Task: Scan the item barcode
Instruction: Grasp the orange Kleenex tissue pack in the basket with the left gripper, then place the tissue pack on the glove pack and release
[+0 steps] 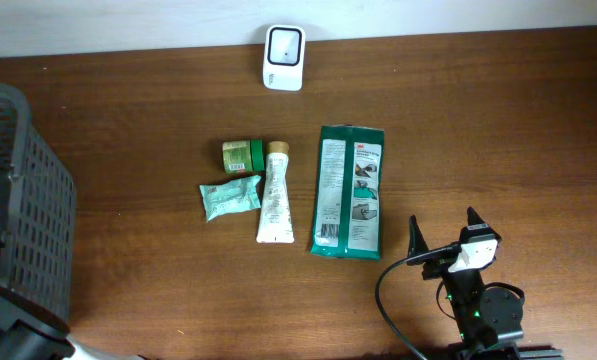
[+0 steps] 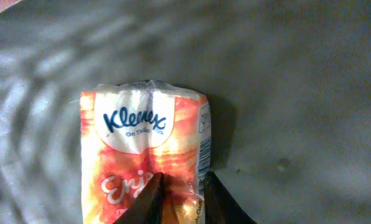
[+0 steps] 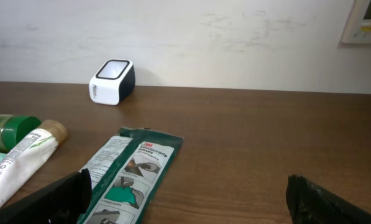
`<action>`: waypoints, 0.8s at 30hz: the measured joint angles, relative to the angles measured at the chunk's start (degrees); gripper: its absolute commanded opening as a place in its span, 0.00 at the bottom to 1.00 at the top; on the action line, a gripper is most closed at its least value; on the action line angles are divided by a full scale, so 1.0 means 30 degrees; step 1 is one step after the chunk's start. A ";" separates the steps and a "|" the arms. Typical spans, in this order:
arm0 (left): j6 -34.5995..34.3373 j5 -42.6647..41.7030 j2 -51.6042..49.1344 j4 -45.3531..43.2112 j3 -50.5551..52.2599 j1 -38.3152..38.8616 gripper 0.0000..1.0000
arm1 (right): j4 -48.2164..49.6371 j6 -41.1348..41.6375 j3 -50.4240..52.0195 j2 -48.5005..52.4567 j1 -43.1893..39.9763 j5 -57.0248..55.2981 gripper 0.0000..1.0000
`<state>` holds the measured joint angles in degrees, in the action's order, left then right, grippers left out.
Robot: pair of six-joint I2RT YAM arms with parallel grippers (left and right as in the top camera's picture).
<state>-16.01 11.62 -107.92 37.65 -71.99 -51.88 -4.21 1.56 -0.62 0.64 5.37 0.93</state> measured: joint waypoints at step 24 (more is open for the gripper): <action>-0.0117 -0.6251 1.2080 0.9384 -0.8765 1.4054 0.00 | -0.0007 -0.0007 0.0000 0.0000 -0.0007 0.0000 0.99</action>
<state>-16.36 -7.14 -71.68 65.80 -98.28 -9.72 -4.23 1.54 -0.62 0.64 5.34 0.93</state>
